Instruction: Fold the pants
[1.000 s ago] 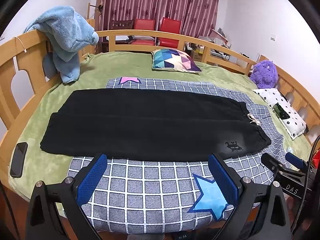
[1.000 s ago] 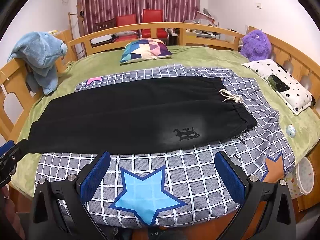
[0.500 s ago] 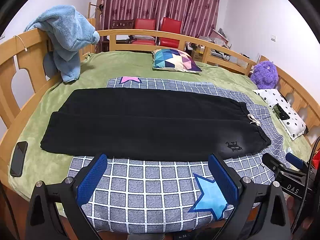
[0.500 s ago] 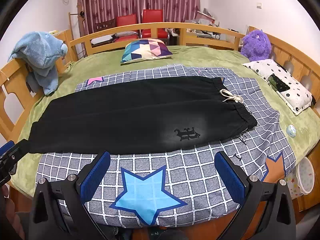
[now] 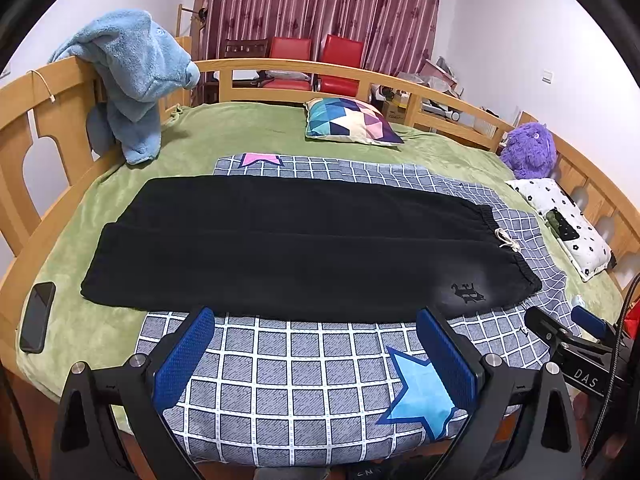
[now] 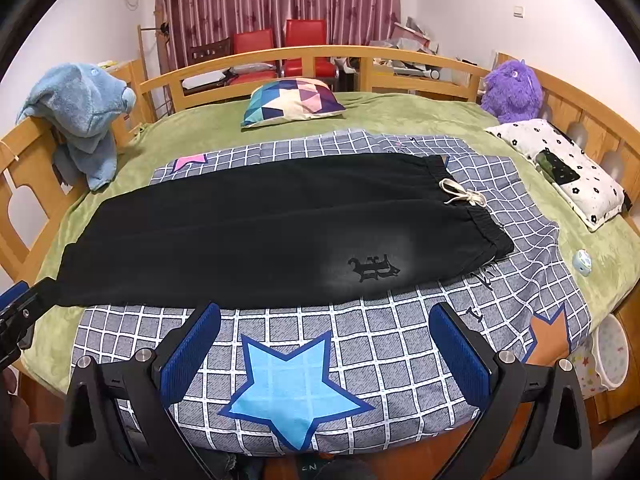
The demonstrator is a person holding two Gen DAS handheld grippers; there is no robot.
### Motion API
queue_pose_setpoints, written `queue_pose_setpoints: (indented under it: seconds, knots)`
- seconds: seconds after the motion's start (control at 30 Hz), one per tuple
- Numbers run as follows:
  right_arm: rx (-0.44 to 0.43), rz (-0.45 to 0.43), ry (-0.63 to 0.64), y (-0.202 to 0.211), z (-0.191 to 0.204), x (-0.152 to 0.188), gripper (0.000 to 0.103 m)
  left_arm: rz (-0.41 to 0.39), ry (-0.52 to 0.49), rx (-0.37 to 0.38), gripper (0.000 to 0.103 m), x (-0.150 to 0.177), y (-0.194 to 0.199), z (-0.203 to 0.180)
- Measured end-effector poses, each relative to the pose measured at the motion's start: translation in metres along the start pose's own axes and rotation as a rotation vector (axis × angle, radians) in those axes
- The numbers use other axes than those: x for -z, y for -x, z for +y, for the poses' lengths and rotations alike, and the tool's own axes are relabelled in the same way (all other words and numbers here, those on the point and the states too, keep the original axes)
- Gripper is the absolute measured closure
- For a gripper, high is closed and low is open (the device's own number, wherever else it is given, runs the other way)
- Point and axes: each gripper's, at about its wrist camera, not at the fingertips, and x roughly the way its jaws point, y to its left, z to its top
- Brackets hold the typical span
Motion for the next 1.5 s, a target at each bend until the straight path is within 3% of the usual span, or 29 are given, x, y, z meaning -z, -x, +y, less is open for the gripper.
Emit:
queue_pose_setpoints:
  seconds: [0.83, 1.17, 1.4, 1.5]
  knots:
    - [-0.036, -0.031, 0.01, 0.009, 0.007, -0.002, 0.001, -0.005, 0.011, 0.013, 0.002, 0.001, 0.001, 0.003]
    - [-0.084, -0.151, -0.025, 0.031, 0.002, 0.006, 0.001, -0.109, 0.069, 0.131, 0.002, 0.004, 0.014, 0.011]
    - [-0.151, -0.154, 0.035, 0.061, -0.006, 0.007, 0.001, -0.196, 0.01, 0.083, 0.002, 0.004, 0.039, 0.022]
    - [-0.168, -0.173, 0.022, 0.068, -0.015, 0.009, 0.001, -0.163, 0.03, 0.106, 0.002, -0.002, 0.037, 0.038]
